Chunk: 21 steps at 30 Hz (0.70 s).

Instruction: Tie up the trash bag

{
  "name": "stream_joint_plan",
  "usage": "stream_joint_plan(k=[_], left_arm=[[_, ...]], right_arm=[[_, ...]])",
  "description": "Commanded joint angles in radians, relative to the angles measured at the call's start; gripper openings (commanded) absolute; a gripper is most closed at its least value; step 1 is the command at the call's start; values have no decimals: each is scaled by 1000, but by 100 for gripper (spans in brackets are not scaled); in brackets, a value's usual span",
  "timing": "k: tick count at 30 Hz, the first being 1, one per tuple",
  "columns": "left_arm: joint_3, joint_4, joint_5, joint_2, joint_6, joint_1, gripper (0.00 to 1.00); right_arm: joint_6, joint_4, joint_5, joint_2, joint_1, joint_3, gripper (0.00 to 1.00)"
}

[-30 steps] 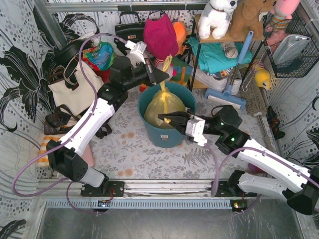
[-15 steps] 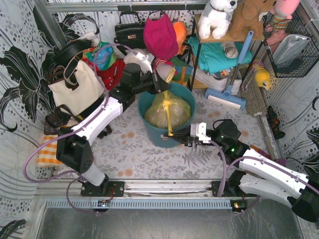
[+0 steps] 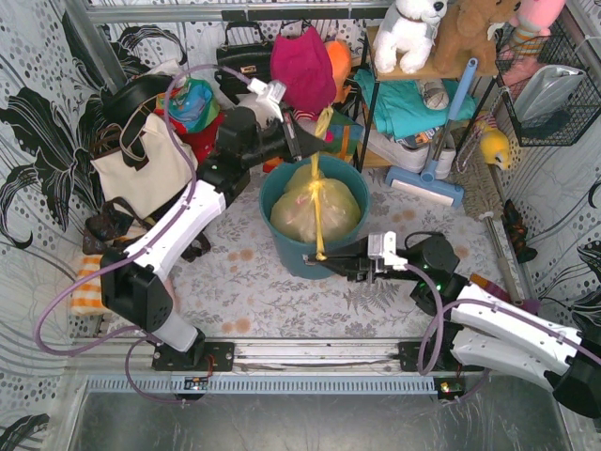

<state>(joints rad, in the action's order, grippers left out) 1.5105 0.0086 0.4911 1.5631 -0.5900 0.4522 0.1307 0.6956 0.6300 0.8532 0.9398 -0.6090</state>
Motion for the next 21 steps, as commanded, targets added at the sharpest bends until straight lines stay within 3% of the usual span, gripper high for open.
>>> stream_joint_plan(k=[1,5,12,21], left_arm=[[-105,132,-101,19,20,-20,0],[-86,111,-127,42,51,-20,0],[100,27,-133,49,103,-20,0],[-63,117,-165,47,113,-20,0]], right_arm=[[-142,138,32,-16,57,108,0],[-108,119,40,-4,67,55,0],[-7,16,66,26,128,-143,0],[-99,135,-27,10,143,50,0]])
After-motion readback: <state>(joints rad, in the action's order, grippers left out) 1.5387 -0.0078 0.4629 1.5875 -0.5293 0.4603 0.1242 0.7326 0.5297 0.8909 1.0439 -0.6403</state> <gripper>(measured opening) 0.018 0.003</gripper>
